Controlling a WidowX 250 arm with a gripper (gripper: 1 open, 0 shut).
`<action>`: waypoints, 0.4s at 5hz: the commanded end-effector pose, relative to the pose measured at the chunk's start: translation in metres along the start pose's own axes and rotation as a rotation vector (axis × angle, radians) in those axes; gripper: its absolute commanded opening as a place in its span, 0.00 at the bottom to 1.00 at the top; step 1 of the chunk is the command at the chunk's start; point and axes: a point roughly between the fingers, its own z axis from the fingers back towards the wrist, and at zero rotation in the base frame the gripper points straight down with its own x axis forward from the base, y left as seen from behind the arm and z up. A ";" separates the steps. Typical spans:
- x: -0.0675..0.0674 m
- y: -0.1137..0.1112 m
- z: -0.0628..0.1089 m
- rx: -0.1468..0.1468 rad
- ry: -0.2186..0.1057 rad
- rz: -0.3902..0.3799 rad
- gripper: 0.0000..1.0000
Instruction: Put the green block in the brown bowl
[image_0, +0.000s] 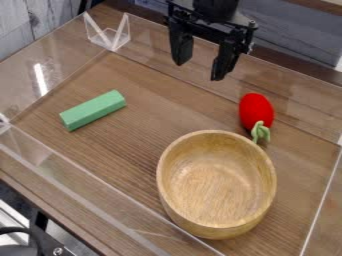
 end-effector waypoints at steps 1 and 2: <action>0.005 0.012 -0.013 -0.008 0.035 0.036 0.00; -0.007 0.043 -0.028 -0.010 0.055 -0.013 1.00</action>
